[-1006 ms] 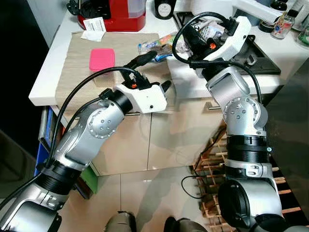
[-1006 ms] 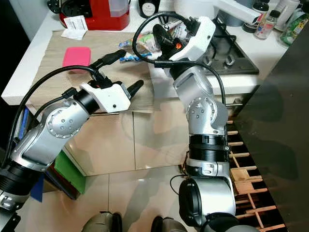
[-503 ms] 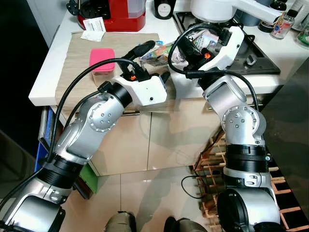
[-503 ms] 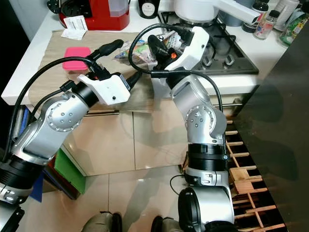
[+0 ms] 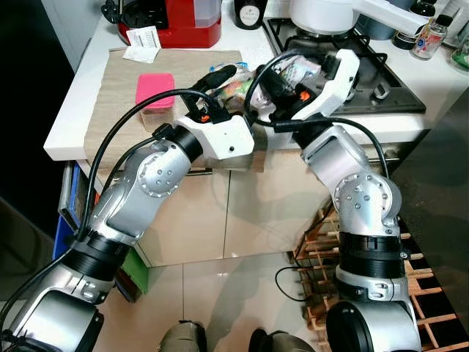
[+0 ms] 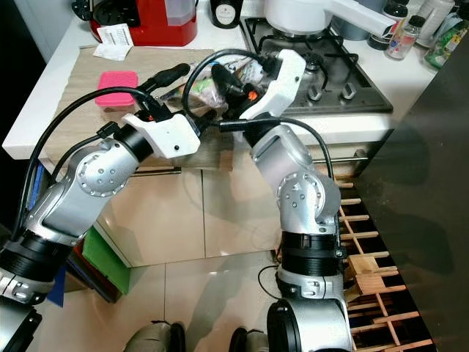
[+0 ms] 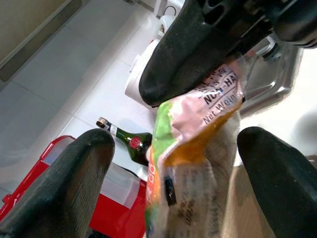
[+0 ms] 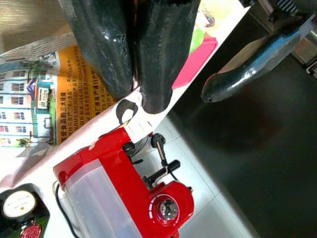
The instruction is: Restocking fridge
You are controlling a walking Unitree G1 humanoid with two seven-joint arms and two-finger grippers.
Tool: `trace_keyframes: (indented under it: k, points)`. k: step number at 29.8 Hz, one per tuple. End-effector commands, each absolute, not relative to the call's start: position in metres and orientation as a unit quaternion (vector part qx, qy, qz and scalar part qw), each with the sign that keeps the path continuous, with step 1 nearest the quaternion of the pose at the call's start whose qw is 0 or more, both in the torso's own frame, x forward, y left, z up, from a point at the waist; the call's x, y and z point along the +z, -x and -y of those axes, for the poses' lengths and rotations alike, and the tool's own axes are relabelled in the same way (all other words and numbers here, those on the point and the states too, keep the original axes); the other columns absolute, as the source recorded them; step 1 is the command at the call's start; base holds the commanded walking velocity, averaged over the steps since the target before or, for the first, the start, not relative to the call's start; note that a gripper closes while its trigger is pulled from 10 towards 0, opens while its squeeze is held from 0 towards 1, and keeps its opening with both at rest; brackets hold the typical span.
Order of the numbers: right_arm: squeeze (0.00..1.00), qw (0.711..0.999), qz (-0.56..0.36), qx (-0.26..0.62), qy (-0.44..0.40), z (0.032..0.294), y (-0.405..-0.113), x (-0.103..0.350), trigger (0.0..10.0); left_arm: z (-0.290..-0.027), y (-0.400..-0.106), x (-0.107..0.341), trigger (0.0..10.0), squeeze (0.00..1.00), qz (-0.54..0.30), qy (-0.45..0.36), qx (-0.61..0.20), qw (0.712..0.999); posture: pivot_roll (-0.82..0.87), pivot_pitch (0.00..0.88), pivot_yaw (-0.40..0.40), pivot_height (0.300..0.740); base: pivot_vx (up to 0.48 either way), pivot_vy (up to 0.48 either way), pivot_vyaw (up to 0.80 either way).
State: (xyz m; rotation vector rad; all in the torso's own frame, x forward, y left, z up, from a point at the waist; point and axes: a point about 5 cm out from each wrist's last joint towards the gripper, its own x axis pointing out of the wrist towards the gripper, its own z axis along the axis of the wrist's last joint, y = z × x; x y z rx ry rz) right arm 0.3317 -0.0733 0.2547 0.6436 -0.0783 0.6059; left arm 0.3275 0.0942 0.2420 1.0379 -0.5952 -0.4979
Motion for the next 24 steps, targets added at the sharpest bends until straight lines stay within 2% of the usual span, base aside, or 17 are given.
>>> trace_keyframes:
  k: [1, 24]
  points:
    - [0.0, 0.898, 0.06, 0.305, -0.312, 0.073, -0.325, 0.266, 0.0, -0.095, -0.33, 0.248, 10.0, 0.0, 0.285, -0.487, -0.226, 0.794, 0.0, 0.067, -0.033, 0.74, 0.0, 0.0, 0.0]
    - [0.0, 0.887, 0.06, 0.326, -0.322, 0.067, -0.313, 0.27, 0.0, -0.096, -0.347, 0.245, 10.0, 0.0, 0.279, -0.505, -0.22, 0.787, -0.03, 0.03, -0.02, 0.74, 0.0, 0.0, 0.0]
